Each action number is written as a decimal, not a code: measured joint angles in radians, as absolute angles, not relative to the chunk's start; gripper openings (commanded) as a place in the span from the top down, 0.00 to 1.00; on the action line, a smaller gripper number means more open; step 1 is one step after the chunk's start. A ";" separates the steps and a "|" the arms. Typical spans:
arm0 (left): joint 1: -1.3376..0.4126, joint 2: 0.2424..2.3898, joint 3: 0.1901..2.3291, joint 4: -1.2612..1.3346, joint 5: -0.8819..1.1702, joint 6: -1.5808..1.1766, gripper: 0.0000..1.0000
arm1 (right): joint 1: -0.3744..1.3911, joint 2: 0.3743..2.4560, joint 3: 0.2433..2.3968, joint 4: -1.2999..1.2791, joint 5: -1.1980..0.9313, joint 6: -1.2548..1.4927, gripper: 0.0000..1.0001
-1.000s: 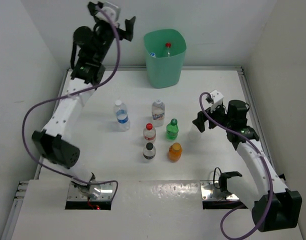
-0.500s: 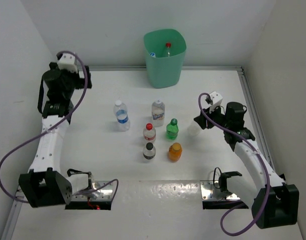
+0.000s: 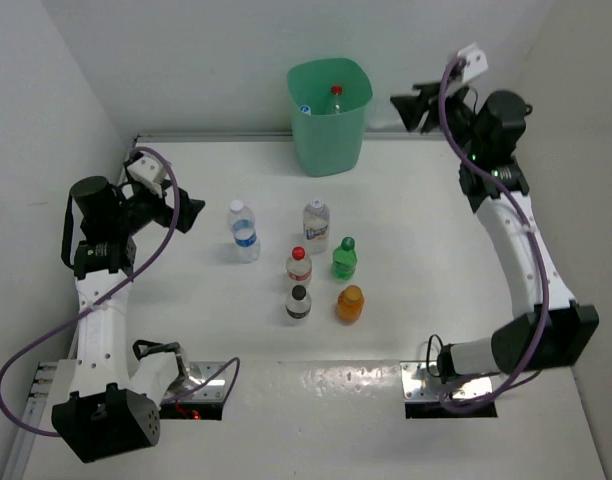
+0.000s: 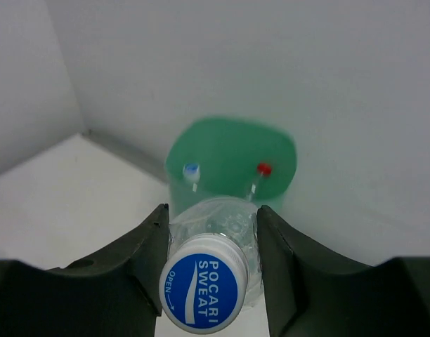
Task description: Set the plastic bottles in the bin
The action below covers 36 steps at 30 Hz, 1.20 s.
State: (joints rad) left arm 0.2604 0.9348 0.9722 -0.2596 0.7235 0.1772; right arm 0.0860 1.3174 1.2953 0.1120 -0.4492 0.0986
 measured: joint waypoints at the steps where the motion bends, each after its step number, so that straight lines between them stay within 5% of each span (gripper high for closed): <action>1: 0.255 0.933 0.963 -0.280 0.748 0.192 0.03 | 0.089 1.361 1.367 0.135 -0.446 0.117 1.00; 12: 0.191 0.940 0.926 -0.391 0.796 0.319 0.03 | 0.182 1.921 1.990 0.270 -0.353 0.242 1.00; 17: 0.155 0.965 0.926 -0.397 0.788 0.336 0.01 | 0.221 2.103 2.074 0.260 -0.321 0.247 1.00; 18: 0.149 0.970 0.926 -0.397 0.785 0.337 0.01 | 0.226 2.127 2.076 0.259 -0.316 0.248 0.97; 20: 0.131 0.979 0.926 -0.399 0.776 0.339 0.01 | 0.237 2.167 2.076 0.258 -0.310 0.243 0.70; 21: 0.121 0.981 0.926 -0.401 0.770 0.340 0.00 | 0.241 2.181 2.076 0.258 -0.305 0.241 0.45; 22: 0.116 0.981 0.926 -0.402 0.768 0.340 0.00 | 0.247 2.196 2.076 0.258 -0.297 0.239 0.33; 25: 0.085 0.981 0.925 -0.399 0.751 0.340 0.00 | 0.259 2.217 2.076 0.259 -0.281 0.229 0.15; 36: -0.072 1.074 0.826 -0.199 0.630 0.314 0.00 | 0.257 2.070 1.969 0.216 -0.274 0.234 0.10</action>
State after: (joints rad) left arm -0.0719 1.0737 0.8265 -0.1986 0.6296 0.3138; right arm 0.2565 2.0701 1.9694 0.2157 -0.2737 0.2340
